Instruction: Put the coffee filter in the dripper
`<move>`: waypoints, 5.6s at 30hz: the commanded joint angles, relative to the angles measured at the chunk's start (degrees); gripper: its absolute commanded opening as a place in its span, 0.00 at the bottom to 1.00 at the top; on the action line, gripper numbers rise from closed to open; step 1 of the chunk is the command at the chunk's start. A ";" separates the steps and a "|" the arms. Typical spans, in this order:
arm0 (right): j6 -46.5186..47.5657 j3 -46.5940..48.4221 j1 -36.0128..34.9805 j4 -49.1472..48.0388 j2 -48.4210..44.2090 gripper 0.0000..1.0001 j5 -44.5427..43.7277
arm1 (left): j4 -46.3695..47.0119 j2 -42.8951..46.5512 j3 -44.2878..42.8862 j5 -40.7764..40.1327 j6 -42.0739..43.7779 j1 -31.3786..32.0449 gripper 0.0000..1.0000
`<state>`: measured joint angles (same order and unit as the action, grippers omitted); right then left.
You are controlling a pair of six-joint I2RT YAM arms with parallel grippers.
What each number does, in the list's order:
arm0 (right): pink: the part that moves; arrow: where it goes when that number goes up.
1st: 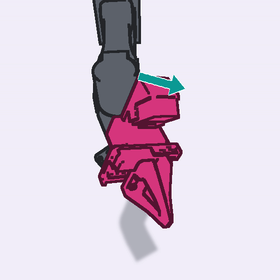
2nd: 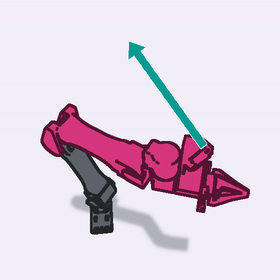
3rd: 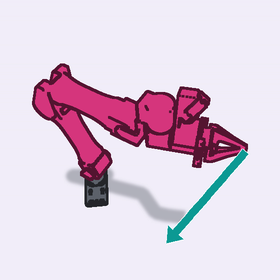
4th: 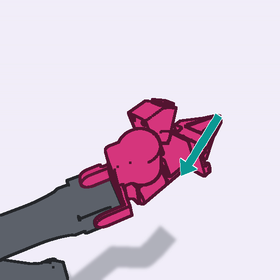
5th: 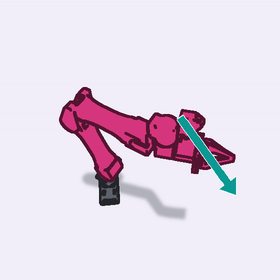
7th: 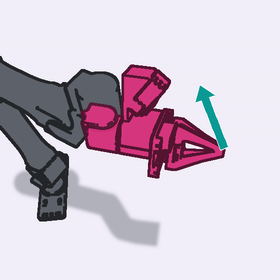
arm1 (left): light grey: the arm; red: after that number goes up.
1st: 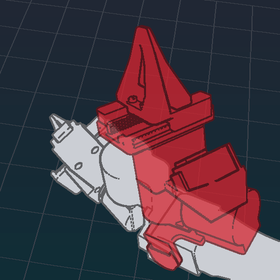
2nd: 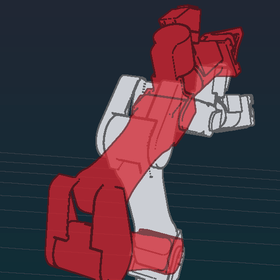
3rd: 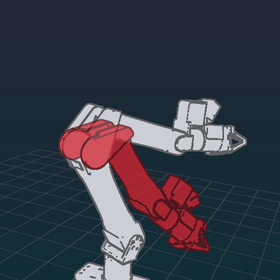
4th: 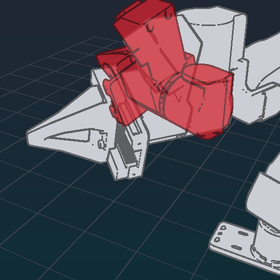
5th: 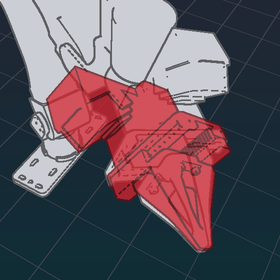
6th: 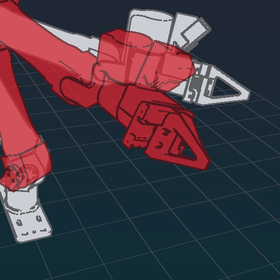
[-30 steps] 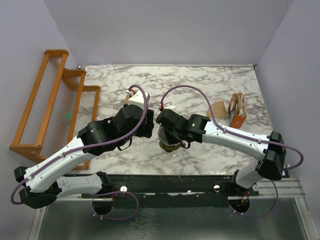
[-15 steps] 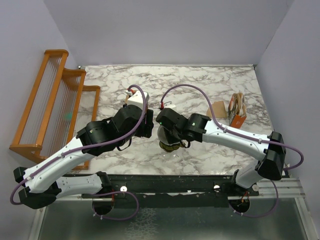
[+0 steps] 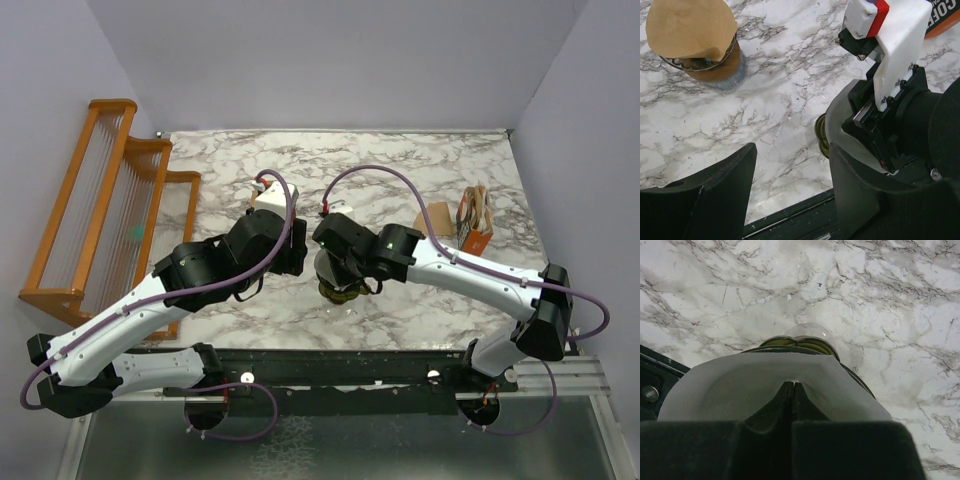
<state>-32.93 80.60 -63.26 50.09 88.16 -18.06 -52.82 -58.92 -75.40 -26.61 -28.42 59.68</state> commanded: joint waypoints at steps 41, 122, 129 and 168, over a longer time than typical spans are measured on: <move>-10.62 -16.39 1.21 7.12 -26.62 0.00 -13.29 | 3.03 6.17 16.57 0.80 -9.80 -0.27 0.32; -46.91 -50.74 18.43 -109.78 17.48 0.00 14.82 | 8.34 23.85 28.77 -12.13 -6.73 -0.26 0.99; -42.65 -46.28 22.39 -106.86 20.90 0.00 18.43 | 8.43 23.31 28.79 -12.28 -6.64 -0.27 0.99; 3.22 -36.50 22.92 -35.57 -33.35 0.84 -12.32 | 10.02 19.15 25.78 -12.74 -2.47 -0.27 0.99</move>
<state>-40.18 38.70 -40.49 4.95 56.51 -21.52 -44.62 -38.17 -47.11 -37.78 -34.24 59.64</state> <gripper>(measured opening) 0.757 0.988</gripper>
